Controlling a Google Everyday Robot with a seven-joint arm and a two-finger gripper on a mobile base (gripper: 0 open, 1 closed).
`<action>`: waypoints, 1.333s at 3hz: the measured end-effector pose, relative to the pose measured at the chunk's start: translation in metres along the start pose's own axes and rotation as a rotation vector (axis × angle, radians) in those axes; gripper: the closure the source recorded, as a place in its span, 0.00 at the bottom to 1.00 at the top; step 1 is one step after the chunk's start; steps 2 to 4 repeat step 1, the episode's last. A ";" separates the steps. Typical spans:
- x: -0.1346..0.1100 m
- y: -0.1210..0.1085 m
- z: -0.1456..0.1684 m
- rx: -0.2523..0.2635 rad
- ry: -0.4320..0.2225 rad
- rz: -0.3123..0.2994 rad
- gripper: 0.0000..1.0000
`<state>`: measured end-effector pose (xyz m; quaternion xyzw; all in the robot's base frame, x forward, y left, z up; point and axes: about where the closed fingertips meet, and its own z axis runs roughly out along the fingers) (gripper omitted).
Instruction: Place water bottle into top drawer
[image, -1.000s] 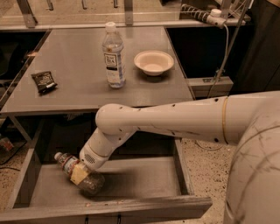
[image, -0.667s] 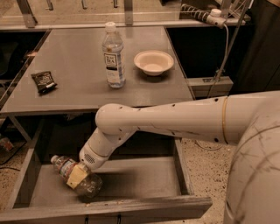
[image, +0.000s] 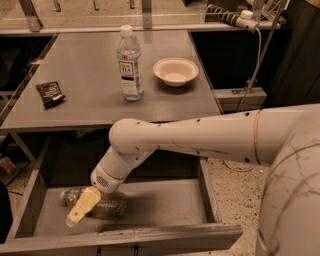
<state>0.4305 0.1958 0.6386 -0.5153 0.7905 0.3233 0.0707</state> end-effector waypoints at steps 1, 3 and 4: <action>0.000 0.000 0.000 0.000 0.000 0.000 0.00; 0.000 0.000 0.000 0.000 0.000 0.000 0.00; 0.000 0.000 0.000 0.000 0.000 0.000 0.00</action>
Offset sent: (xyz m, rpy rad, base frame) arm 0.0000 0.0000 0.0000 0.0000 0.0000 0.0000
